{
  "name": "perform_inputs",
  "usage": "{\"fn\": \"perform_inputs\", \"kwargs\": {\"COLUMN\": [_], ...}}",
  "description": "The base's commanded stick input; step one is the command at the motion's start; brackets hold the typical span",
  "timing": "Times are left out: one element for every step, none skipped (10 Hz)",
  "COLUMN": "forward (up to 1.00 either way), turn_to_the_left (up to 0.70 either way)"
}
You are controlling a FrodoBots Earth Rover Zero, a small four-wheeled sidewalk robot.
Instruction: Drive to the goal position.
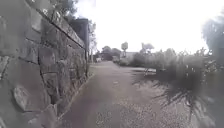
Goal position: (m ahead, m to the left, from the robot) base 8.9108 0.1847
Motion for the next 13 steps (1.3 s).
{"fn": "perform_inputs", "kwargs": {"forward": [0.7,0.7,0.7,0.7,0.7,0.7,0.7,0.7,0.7,0.7,0.7,0.7,0.7], "turn_to_the_left": [0.0,0.0,0.0,0.0,0.0,0.0,0.0,0.0,0.0,-0.07,-0.12,-0.16,-0.35]}}
